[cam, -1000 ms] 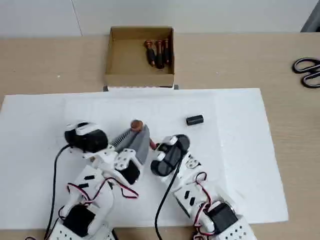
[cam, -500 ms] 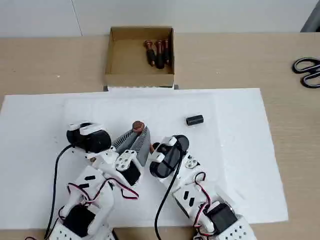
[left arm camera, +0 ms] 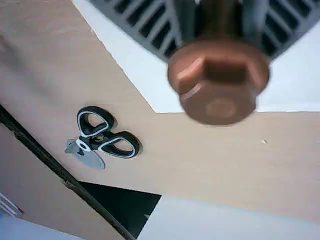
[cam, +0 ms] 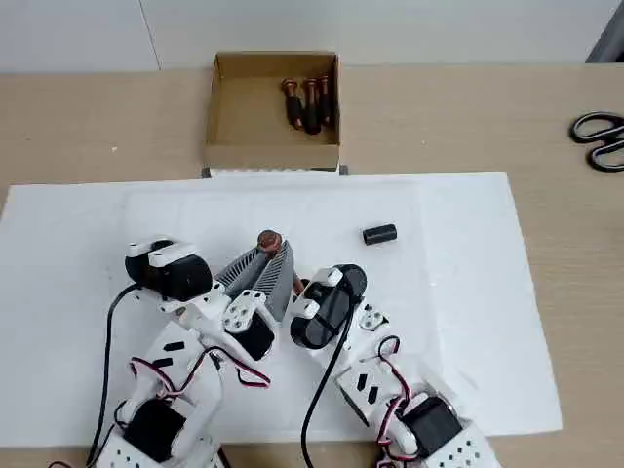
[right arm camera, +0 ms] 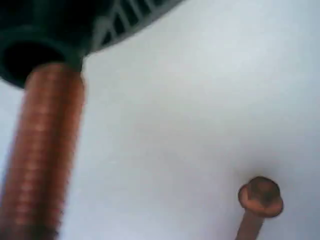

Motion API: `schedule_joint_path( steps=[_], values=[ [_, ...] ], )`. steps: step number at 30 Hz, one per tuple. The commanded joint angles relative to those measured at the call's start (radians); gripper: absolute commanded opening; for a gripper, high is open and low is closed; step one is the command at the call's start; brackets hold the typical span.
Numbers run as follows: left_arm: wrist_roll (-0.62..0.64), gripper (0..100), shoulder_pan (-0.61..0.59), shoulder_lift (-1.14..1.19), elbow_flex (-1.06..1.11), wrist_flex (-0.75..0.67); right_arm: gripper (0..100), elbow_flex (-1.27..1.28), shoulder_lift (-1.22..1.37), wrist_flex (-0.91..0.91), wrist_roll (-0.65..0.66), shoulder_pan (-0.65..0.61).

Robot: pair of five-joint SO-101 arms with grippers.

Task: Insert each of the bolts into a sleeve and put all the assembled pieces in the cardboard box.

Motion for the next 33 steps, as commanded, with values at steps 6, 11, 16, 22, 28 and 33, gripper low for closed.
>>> schedule_joint_path(
  steps=[6,11,16,22,28,33],
  values=[
    [-0.005,1,0.000,-0.008,0.038,-0.032,0.2,-0.003,-0.013,-0.002,0.002,-0.005],
    [-0.003,1,0.000,-0.008,0.065,-0.038,0.2,-0.003,-0.013,0.004,0.000,-0.045],
    [-0.009,1,-0.002,-0.008,0.067,-0.109,0.2,-0.002,-0.013,0.001,0.000,-0.065],
    [-0.009,1,-0.002,-0.008,0.084,-0.087,0.2,-0.009,-0.013,-0.002,0.002,-0.065],
    [-0.009,1,-0.002,-0.008,0.079,-0.041,0.2,-0.012,-0.013,-0.002,0.002,-0.025],
    [-0.009,1,-0.002,-0.008,0.082,-0.041,0.2,-0.029,-0.013,-0.001,0.000,-0.025]
  ],
)
